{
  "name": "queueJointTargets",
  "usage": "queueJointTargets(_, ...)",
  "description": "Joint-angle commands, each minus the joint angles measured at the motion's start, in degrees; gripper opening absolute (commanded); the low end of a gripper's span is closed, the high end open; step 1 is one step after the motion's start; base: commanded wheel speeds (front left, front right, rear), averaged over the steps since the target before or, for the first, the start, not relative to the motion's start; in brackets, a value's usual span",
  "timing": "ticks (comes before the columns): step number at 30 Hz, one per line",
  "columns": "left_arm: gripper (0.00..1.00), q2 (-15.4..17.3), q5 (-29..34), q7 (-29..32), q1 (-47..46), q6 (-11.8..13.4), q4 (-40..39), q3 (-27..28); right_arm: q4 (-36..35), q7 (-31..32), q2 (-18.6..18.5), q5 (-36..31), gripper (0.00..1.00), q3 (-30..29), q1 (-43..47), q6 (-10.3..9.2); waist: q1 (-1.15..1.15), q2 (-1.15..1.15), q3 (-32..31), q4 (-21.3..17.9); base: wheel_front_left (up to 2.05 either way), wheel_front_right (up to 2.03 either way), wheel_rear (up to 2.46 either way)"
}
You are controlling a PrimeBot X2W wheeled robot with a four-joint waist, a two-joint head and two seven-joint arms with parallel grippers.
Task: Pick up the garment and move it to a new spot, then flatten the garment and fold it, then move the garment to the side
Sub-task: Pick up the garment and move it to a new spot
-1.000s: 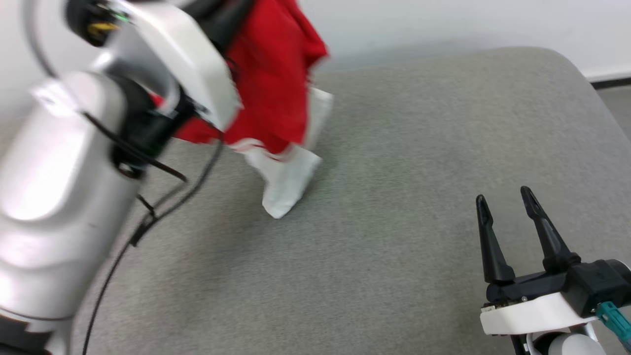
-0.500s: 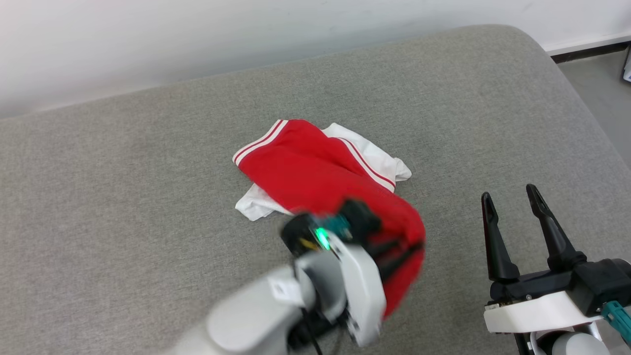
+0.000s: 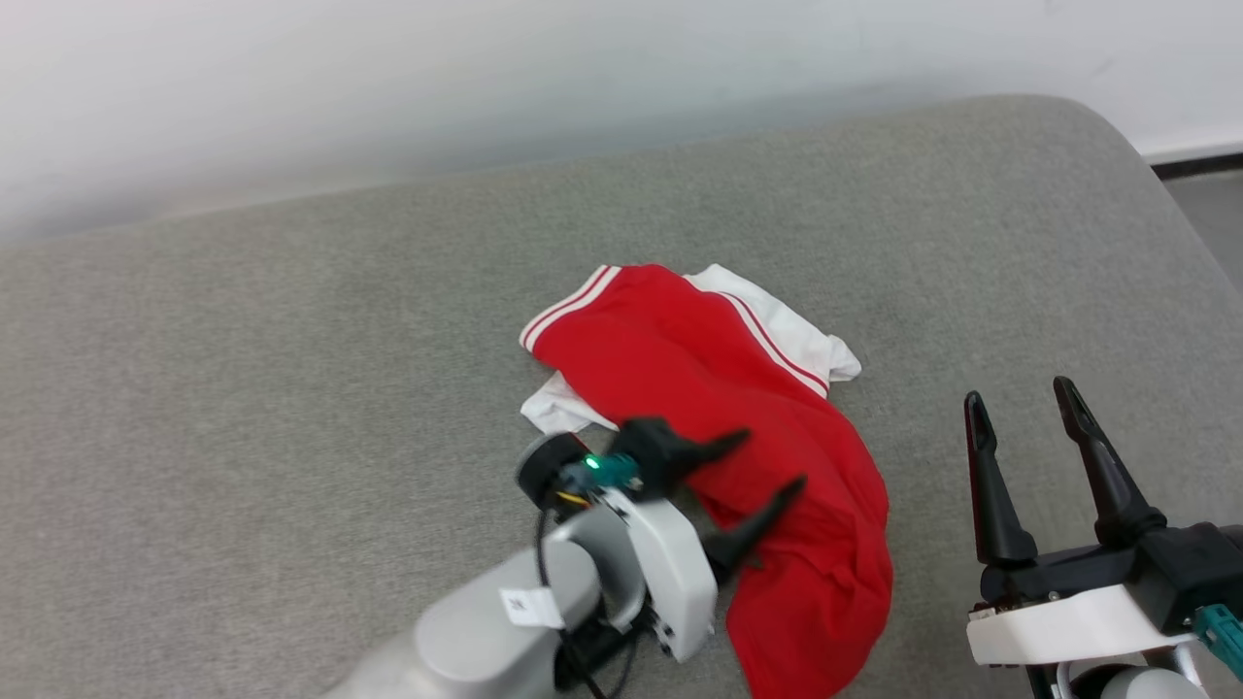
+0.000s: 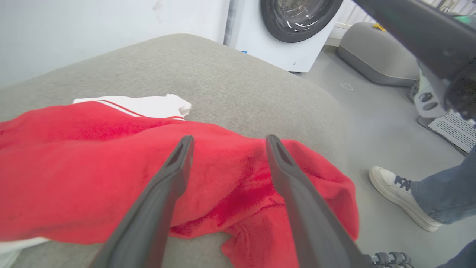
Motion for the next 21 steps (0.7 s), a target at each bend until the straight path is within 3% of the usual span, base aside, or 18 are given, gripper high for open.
queueJointTargets(1, 1.00, 1.42, -0.18, -1.49, -1.28, 0.78, 0.64, 1.96, -0.39, -0.14, 0.14, -0.35, 1.00, -0.34, 0.54, -0.04, 0.00, 0.00, -1.72, 1.62, 0.00, 0.00, 0.00)
queueJointTargets(6, 1.00, 5.85, -0.84, -3.64, -0.92, 4.60, 0.68, 8.93, -1.42, -0.14, 0.15, -1.06, 1.00, -1.33, 0.84, -0.04, 0.00, 0.00, -3.65, 3.56, 0.00, 0.00, 0.00)
queueJointTargets(12, 1.00, 10.91, 2.64, -3.92, 5.86, 11.24, -6.35, 23.99, -3.06, -0.14, 0.15, -1.27, 1.00, -2.87, 1.08, -0.04, 0.00, 0.00, -4.72, 5.15, 0.00, 0.00, 0.00)
queueJointTargets(17, 1.00, 12.24, 7.75, -3.96, 17.63, 13.25, -14.97, 35.51, -4.31, -0.14, 0.13, -1.28, 1.00, -2.57, 1.69, -0.04, 0.00, 0.00, -4.90, 5.77, 0.00, 0.00, 0.00)
queueJointTargets(21, 1.00, 11.48, 11.10, -3.97, 24.56, 13.43, -18.98, 40.35, -5.05, -0.14, 0.15, -0.84, 1.00, -2.54, 2.34, -0.04, 0.00, 0.00, -4.95, 6.16, 0.00, 0.00, 0.00)
